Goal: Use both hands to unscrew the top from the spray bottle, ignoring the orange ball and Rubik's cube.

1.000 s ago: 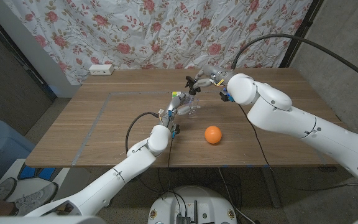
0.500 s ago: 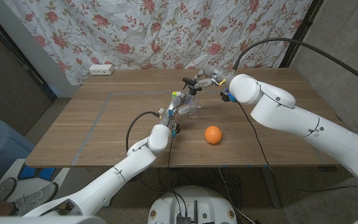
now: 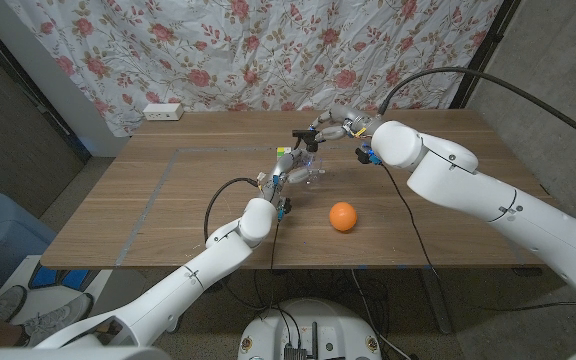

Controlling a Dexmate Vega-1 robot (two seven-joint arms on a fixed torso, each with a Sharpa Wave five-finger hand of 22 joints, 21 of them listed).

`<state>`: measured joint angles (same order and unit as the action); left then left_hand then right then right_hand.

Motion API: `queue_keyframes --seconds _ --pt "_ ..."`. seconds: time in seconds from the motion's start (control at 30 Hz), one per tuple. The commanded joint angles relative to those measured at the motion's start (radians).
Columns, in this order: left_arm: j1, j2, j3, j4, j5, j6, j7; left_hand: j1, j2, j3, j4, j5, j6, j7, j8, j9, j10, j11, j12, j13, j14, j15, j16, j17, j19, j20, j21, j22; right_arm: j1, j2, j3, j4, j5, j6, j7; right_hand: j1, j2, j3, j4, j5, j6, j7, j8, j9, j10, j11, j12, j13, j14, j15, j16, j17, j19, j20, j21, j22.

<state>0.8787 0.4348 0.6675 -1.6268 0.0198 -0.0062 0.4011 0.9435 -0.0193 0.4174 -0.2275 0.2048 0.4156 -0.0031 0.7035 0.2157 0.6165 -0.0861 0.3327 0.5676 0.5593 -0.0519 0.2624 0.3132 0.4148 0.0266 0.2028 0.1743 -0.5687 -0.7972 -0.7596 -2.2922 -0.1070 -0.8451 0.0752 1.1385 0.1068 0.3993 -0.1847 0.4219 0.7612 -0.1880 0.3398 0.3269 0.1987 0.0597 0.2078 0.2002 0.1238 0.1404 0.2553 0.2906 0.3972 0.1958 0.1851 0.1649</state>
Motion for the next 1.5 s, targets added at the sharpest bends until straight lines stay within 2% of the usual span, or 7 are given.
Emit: queue_keyframes --seconds 0.03,0.17,0.53,0.8,1.03,1.27,1.5 --pt "-0.007 -0.001 0.003 0.007 -0.005 -0.006 -0.008 -0.163 0.176 0.07 0.062 -0.003 0.055 0.014 0.0 0.002 0.023 -0.012 0.003 0.005 0.013 -0.053 0.001 0.003 0.005 0.002 0.002 0.004 -0.023 0.014 0.017 0.016 0.04 0.009 -0.062 0.024 0.001 0.008 0.0 0.006 0.018 -0.004 0.012 0.008 0.01 -0.012 0.006 0.003 0.002 -0.01 0.008 0.007 0.004 -0.012 0.007 0.003" --pt "-0.004 -0.002 0.002 0.004 -0.007 0.001 -0.004 -0.164 0.176 0.071 0.062 -0.003 0.057 0.015 0.0 0.002 0.024 -0.011 0.004 0.006 0.014 -0.053 0.0 0.003 0.005 0.002 0.001 0.004 -0.03 0.016 0.021 0.017 0.045 0.013 -0.082 0.051 -0.003 0.008 -0.002 0.005 0.067 -0.021 0.039 0.014 0.016 -0.035 0.005 0.003 0.0 -0.014 0.014 0.015 0.006 -0.019 0.007 0.004" --pt "-0.002 0.0 0.002 -0.001 -0.011 0.014 -0.005 -0.168 0.178 0.074 0.063 -0.003 0.061 0.016 0.001 0.002 0.026 -0.009 0.004 0.006 0.015 -0.053 0.0 0.003 0.005 0.002 0.002 0.005 -0.032 0.019 0.023 0.029 0.063 0.026 -0.105 0.091 -0.006 0.011 -0.004 0.004 0.116 -0.028 0.061 0.011 0.027 -0.044 0.006 0.004 0.001 -0.018 0.022 0.026 0.014 -0.032 0.009 0.004" --pt "-0.01 -0.004 0.004 0.011 -0.014 0.007 -0.007 -0.168 0.179 0.076 0.062 -0.003 0.065 0.017 0.001 0.001 0.03 -0.009 0.005 0.007 0.017 -0.052 0.0 0.003 0.005 0.003 0.001 0.005 -0.045 0.023 0.034 0.037 0.072 0.044 -0.134 0.132 -0.007 0.017 -0.006 0.004 0.144 -0.031 0.074 0.007 0.037 -0.06 0.008 0.004 0.001 -0.025 0.028 0.034 0.01 -0.034 0.008 0.005" --pt "-0.009 -0.002 0.0 0.011 -0.012 0.002 0.0 -0.169 0.179 0.077 0.061 -0.003 0.067 0.017 0.001 0.001 0.032 -0.008 0.006 0.007 0.017 -0.052 0.001 0.004 0.005 0.003 0.002 0.005 -0.042 0.018 0.037 0.047 0.078 0.073 -0.13 0.164 -0.012 0.019 -0.005 0.003 0.139 -0.032 0.07 0.001 0.027 -0.083 0.003 0.004 -0.012 -0.042 0.027 0.04 -0.009 -0.034 0.002 0.005" --pt "-0.002 0.0 -0.004 0.009 -0.011 -0.008 0.008 -0.169 0.178 0.078 0.06 -0.003 0.071 0.016 0.001 0.001 0.033 -0.007 0.005 0.008 0.018 -0.054 0.002 0.005 0.006 0.003 0.002 0.005 -0.045 0.014 0.042 0.048 0.079 0.1 -0.128 0.185 -0.019 0.013 0.001 -0.002 0.083 -0.032 0.042 -0.012 0.018 -0.086 -0.001 0.004 -0.028 -0.042 0.026 0.048 -0.025 -0.027 0.0 0.005" --pt "0.002 -0.003 -0.006 0.009 -0.012 -0.007 0.014 -0.17 0.179 0.079 0.06 -0.003 0.073 0.015 0.001 0.001 0.034 -0.007 0.006 0.008 0.019 -0.052 0.002 0.005 0.006 0.002 0.002 0.005 -0.037 0.01 0.041 0.042 0.072 0.087 -0.119 0.193 -0.02 0.008 0.004 -0.006 0.044 -0.032 0.019 -0.022 0.012 -0.085 -0.002 0.004 -0.034 -0.044 0.026 0.053 -0.033 -0.026 0.0 0.005"
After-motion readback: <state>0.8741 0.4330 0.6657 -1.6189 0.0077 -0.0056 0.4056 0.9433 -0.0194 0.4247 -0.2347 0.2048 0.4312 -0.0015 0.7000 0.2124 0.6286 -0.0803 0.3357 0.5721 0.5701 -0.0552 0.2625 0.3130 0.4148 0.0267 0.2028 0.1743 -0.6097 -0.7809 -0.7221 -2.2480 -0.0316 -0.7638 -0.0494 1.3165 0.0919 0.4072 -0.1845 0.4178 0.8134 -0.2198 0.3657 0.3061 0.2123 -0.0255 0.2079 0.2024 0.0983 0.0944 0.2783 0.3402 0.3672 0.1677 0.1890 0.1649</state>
